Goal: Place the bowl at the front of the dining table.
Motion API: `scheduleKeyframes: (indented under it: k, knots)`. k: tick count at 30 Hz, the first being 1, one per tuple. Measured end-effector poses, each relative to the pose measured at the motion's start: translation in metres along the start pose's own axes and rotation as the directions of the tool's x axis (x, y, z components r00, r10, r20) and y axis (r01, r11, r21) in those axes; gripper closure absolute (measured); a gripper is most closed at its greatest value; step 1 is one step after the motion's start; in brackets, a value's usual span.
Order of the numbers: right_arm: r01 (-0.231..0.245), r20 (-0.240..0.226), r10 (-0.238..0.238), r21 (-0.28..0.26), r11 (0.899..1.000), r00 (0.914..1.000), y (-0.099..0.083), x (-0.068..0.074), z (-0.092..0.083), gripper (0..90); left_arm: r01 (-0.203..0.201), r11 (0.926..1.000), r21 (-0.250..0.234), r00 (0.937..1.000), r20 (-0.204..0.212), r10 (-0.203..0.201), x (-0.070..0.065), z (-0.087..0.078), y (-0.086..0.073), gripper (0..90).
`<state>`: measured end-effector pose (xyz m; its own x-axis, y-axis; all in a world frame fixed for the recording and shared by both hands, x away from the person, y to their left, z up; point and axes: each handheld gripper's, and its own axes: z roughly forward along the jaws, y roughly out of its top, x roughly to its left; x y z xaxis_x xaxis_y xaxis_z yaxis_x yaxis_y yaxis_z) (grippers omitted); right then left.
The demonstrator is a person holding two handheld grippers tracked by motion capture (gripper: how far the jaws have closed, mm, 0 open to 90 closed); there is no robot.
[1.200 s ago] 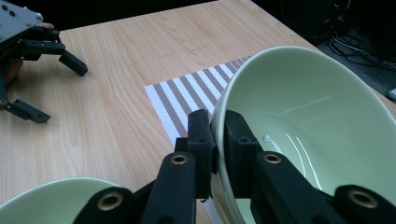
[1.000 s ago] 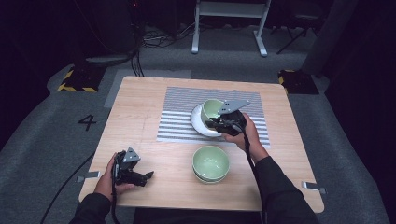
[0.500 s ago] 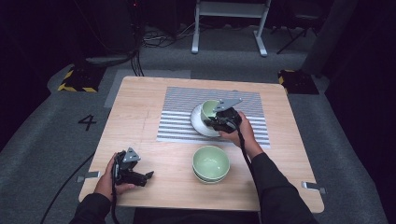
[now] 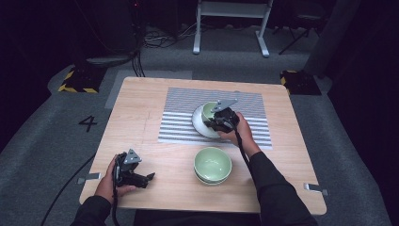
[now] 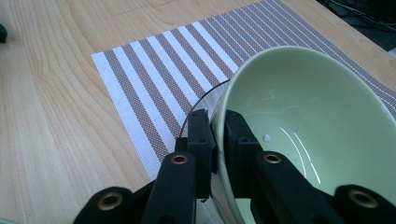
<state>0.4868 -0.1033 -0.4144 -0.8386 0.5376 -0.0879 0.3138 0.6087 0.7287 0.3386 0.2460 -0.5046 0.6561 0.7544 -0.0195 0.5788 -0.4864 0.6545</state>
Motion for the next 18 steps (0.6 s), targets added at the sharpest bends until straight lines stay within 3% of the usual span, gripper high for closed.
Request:
scheduleKeyframes:
  k: [18]
  knots:
    - [0.012, 0.027, -0.014, 0.055, 0.998, 0.9995, -0.003, -0.005, 0.016, 82.6, 0.001, 1.0000, 0.002, 1.0000, -0.002, -0.001, 0.000, 0.000, 0.000, 0.2]
